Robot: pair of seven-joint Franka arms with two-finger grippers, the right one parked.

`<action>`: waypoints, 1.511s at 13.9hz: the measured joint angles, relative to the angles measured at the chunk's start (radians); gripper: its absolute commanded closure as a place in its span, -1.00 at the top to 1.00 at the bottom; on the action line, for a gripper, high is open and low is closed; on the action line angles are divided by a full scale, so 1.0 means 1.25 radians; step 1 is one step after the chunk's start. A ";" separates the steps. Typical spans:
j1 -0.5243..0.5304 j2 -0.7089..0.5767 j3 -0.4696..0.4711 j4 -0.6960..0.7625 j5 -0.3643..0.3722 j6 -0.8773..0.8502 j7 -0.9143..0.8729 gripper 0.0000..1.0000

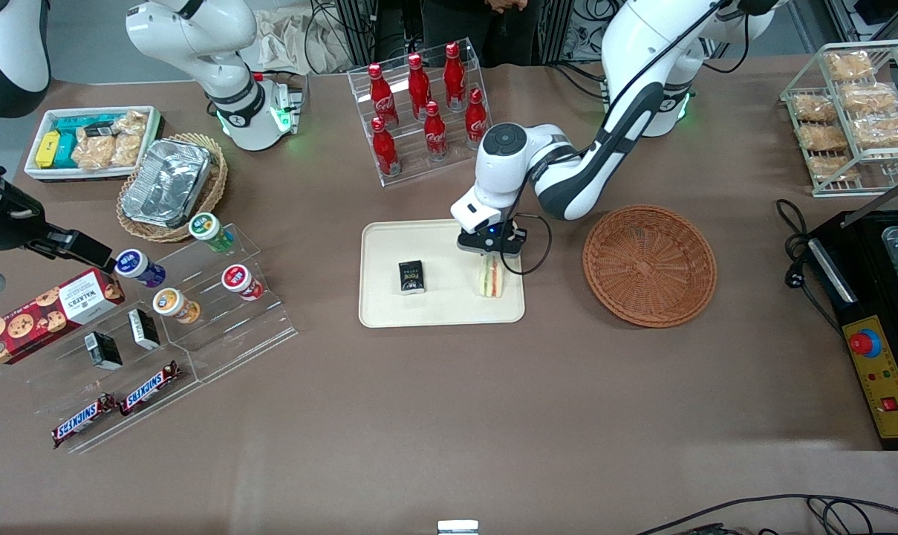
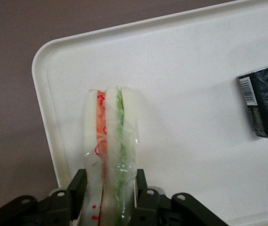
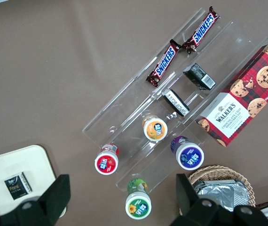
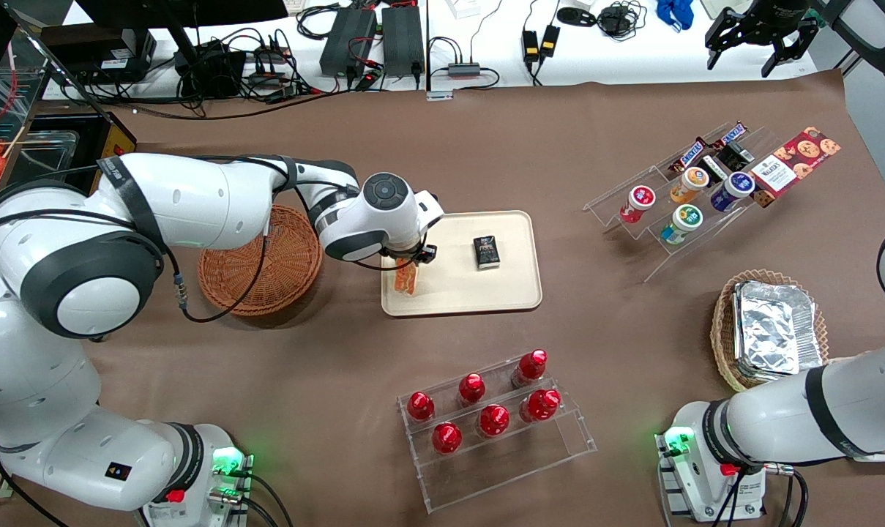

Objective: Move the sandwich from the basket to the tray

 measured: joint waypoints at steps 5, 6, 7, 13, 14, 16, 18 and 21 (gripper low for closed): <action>0.001 -0.004 0.004 0.012 0.006 -0.002 -0.012 0.99; 0.000 -0.010 0.004 0.026 0.007 -0.019 -0.012 0.99; 0.000 -0.018 0.003 0.045 0.008 -0.056 -0.012 0.99; 0.004 -0.182 0.011 0.099 -0.023 -0.266 -0.010 0.99; 0.003 -0.226 0.028 0.101 -0.062 -0.296 0.013 0.99; 0.004 -0.312 0.094 0.117 -0.200 -0.371 0.152 0.99; 0.006 -0.379 0.175 0.155 -0.318 -0.478 0.303 0.99; 0.007 -0.431 0.272 0.192 -0.366 -0.566 0.415 0.99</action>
